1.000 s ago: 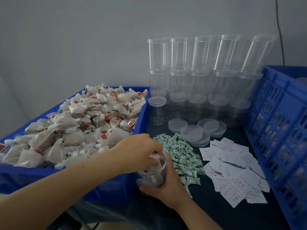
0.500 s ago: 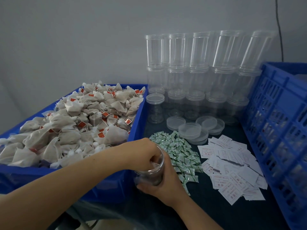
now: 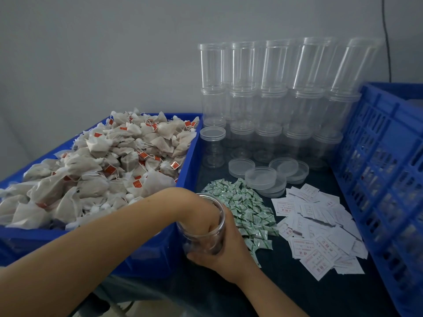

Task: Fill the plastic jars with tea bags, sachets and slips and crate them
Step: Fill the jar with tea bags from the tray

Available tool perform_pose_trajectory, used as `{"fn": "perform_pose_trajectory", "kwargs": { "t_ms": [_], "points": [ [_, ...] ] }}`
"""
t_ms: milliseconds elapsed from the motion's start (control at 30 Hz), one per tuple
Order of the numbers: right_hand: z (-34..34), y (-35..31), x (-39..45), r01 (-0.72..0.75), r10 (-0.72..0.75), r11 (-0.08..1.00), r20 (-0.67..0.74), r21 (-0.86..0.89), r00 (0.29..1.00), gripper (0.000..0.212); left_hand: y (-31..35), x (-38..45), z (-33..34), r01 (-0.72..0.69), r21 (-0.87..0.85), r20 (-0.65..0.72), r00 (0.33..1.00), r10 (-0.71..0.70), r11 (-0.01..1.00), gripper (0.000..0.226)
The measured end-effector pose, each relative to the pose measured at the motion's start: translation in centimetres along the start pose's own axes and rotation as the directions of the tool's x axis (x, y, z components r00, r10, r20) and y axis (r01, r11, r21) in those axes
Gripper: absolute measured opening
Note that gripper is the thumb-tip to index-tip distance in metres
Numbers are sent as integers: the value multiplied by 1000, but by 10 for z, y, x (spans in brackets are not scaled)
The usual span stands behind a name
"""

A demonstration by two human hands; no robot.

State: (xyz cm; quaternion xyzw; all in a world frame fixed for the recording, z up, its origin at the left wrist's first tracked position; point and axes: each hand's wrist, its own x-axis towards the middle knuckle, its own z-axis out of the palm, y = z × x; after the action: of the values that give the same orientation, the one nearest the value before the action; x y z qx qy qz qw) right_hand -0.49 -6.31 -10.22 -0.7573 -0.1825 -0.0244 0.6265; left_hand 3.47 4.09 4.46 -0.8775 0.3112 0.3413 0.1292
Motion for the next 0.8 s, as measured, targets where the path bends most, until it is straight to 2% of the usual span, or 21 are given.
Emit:
{"fn": "perform_pose_trajectory", "kwargs": {
  "t_ms": [133, 233, 367, 433, 500, 567, 667, 733, 800],
  "points": [
    [1, 1, 1, -8, 8, 1000, -8, -1, 1000, 107, -1, -2, -5, -18, -33, 66, 998, 20, 999, 26],
    [1, -1, 1, -5, 4, 1000, -9, -8, 1000, 104, -4, -7, -8, -46, -79, 50, 997, 50, 996, 18],
    [1, 1, 1, 15, -15, 1000, 2, 25, 1000, 103, -16, -29, -20, -85, -359, -91, 994, 56, 929, 15],
    [1, 2, 0, 17, -17, 1000, -2, 16, 1000, 102, -27, -45, -26, -144, -435, -215, 975, 53, 889, 14],
    [2, 2, -1, 15, -15, 1000, -18, -1, 1000, 100, -38, -62, -31, -211, -503, -356, 934, 22, 838, 21],
    [2, 3, -1, 9, -9, 1000, -26, -6, 1000, 99, -48, -75, -33, -242, -548, -489, 869, -73, 801, 29],
    [2, 3, -2, 1, -1, 1000, -24, 1, 1000, 98, -61, -80, -31, -180, -480, -658, 721, -217, 859, 30],
    [2, 3, -2, 3, -3, 1000, -26, 12, 1000, 98, -68, -77, -26, -122, -459, -701, 658, -275, 880, 27],
    [3, 2, -2, 4, -3, 1000, -30, 13, 1000, 98, -76, -72, -18, -56, -445, -705, 637, -311, 894, 27]
  ]
}}
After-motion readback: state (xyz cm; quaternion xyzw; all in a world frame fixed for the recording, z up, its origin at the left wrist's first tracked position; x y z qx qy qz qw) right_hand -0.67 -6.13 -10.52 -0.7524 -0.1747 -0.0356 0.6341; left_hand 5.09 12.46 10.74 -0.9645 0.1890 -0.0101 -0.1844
